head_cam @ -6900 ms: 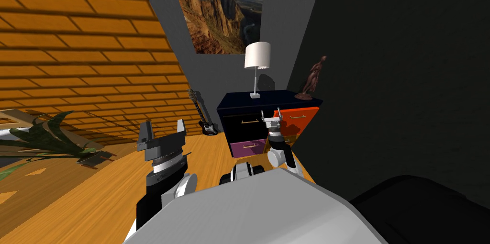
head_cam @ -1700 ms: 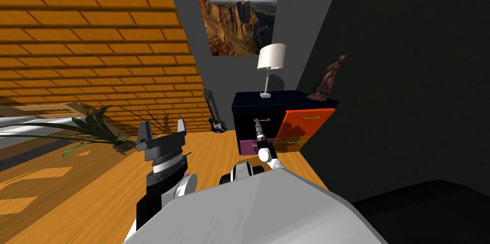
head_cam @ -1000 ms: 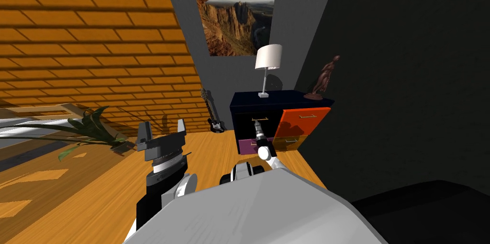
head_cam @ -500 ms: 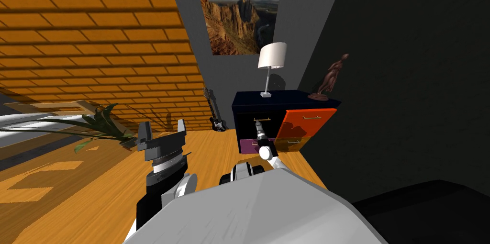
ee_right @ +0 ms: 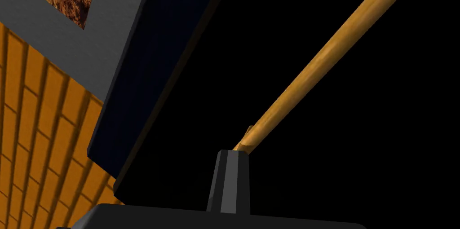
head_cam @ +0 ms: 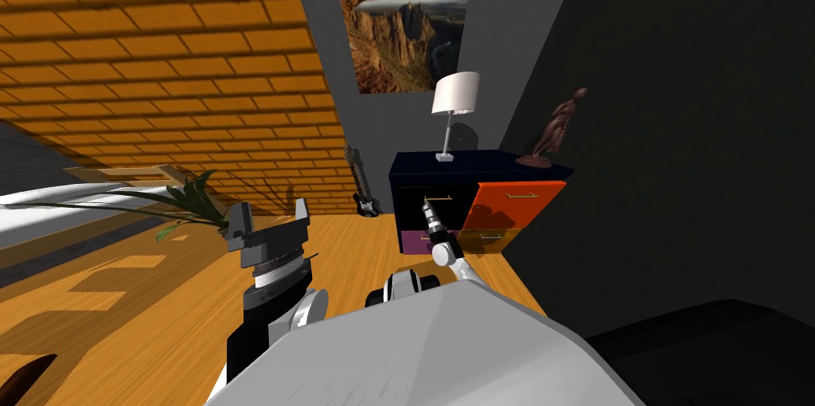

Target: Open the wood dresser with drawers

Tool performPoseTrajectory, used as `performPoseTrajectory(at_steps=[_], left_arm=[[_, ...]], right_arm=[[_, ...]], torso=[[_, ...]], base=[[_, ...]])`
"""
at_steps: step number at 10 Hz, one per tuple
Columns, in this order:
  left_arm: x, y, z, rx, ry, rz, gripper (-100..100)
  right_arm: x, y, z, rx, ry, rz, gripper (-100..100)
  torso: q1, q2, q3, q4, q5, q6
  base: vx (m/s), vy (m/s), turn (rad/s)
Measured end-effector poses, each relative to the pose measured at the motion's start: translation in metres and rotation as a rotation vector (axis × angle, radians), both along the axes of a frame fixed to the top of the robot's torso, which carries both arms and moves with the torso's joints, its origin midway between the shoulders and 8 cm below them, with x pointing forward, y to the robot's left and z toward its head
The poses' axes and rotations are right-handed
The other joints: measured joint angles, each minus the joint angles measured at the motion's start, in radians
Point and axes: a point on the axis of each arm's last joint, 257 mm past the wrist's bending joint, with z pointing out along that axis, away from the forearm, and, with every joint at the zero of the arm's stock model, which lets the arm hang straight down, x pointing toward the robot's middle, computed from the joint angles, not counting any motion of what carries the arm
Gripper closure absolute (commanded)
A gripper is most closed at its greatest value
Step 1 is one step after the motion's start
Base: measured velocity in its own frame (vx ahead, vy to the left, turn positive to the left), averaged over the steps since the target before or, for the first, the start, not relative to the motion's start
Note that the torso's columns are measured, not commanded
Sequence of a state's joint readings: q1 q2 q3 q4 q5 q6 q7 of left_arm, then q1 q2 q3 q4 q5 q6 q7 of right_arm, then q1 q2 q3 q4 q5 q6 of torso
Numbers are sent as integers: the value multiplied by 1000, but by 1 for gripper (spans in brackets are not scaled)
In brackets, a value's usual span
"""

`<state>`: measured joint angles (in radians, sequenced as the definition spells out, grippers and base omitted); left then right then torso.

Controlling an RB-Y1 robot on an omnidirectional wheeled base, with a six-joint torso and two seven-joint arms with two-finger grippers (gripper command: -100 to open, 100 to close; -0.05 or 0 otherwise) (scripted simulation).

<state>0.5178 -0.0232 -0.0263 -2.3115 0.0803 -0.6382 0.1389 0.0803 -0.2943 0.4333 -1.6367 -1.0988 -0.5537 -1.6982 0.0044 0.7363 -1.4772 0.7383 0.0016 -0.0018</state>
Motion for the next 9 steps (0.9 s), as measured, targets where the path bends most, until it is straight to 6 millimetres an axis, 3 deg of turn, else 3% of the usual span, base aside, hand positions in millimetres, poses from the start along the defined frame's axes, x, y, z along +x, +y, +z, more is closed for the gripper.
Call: performPoseTrajectory(at_steps=[4,9], left_arm=[[0,0,0,0,0,0,0],[0,0,0,0,0,0,0]], right_arm=[[-2,12,15,-216,-51,-9,100],[-20,6,12,27,-27,-2,100]], torso=[[-5,3,2,0,-2,2],[-4,2,1,0,-1,2]], base=[[-4,6,-23],[-26,9,-58]])
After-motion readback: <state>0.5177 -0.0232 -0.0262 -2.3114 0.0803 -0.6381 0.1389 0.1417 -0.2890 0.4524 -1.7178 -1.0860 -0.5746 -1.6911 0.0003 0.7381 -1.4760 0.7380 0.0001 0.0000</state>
